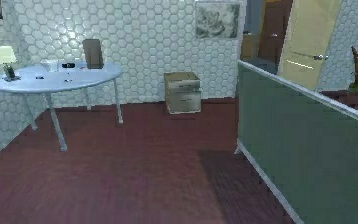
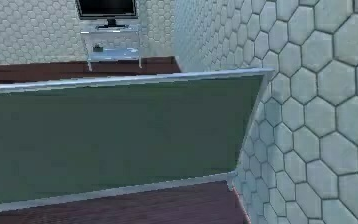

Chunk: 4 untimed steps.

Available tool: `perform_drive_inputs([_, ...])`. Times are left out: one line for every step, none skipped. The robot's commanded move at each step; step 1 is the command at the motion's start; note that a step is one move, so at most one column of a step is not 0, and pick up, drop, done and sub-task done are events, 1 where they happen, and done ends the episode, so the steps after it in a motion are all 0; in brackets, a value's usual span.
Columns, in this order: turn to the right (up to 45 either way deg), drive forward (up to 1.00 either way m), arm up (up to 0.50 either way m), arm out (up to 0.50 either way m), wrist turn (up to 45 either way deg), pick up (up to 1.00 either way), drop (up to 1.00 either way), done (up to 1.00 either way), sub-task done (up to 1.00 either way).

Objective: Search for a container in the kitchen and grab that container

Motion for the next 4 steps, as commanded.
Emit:
perform_drive_inputs([0.0, 1.00, 0.00, 0.00, 0.0, 0.00, 0.00, 0.00, 0.00])
perform_drive_inputs([0.0, 1.00, 0.00, 0.00, 0.0, 0.00, 0.00, 0.00, 0.00])
perform_drive_inputs([-18.0, 0.00, 0.00, 0.00, 0.0, 0.00, 0.00, 0.00, 0.00])
perform_drive_inputs([0.0, 0.10, 0.00, 0.00, 0.0, 0.00, 0.00, 0.00, 0.00])
